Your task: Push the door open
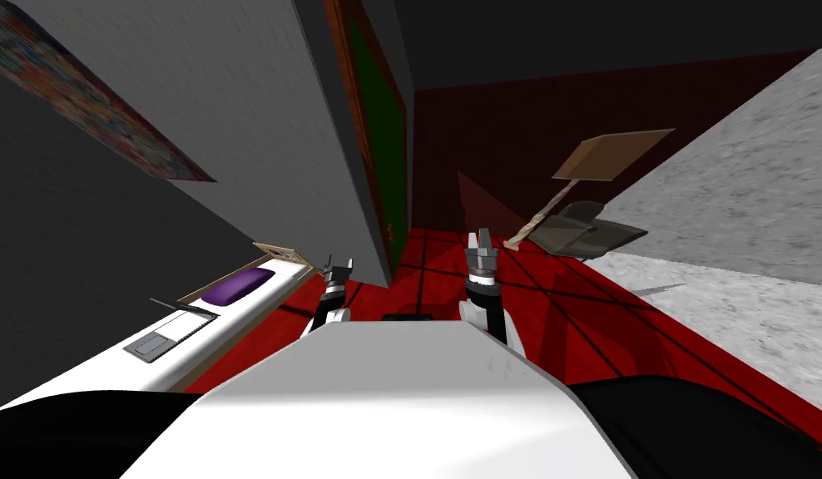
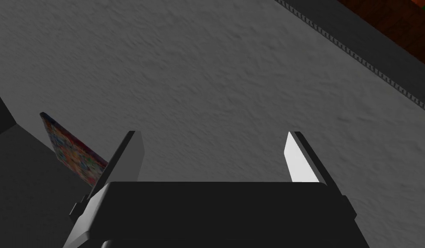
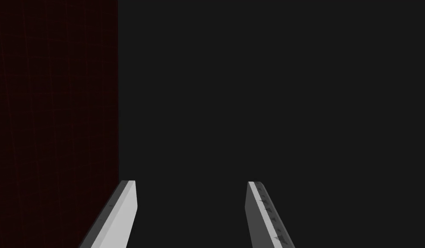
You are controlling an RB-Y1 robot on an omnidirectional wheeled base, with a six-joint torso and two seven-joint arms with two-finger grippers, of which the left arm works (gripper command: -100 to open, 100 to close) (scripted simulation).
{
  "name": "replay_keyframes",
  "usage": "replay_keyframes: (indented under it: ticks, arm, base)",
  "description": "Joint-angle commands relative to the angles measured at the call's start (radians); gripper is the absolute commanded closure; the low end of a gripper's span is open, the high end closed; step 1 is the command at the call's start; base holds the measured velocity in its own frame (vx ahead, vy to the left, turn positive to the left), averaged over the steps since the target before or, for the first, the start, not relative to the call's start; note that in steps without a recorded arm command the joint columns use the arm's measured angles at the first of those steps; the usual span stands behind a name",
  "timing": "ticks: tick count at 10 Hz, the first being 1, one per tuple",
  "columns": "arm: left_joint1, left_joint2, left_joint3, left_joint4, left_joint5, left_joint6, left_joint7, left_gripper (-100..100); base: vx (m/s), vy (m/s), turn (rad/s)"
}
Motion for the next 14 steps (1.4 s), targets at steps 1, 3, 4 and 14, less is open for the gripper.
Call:
replay_keyframes:
  ticks: [1, 3, 4, 14]
  arm:
    - [-0.007, 0.003, 0.010, 0.033, 0.018, -0.011, 0.027, -100]
    - [-0.013, 0.004, 0.021, 0.072, 0.039, -0.023, 0.057, -100]
    - [-0.017, 0.005, 0.026, 0.092, 0.050, -0.029, 0.072, -100]
    - [-0.053, 0.006, 0.079, 0.270, 0.148, -0.086, 0.212, -100]
  base:
    - [0.121, -0.195, 0.116]
    - [0.138, -0.200, 0.124]
    - [0.143, -0.200, 0.124]
    - [0.126, -0.176, 0.113]
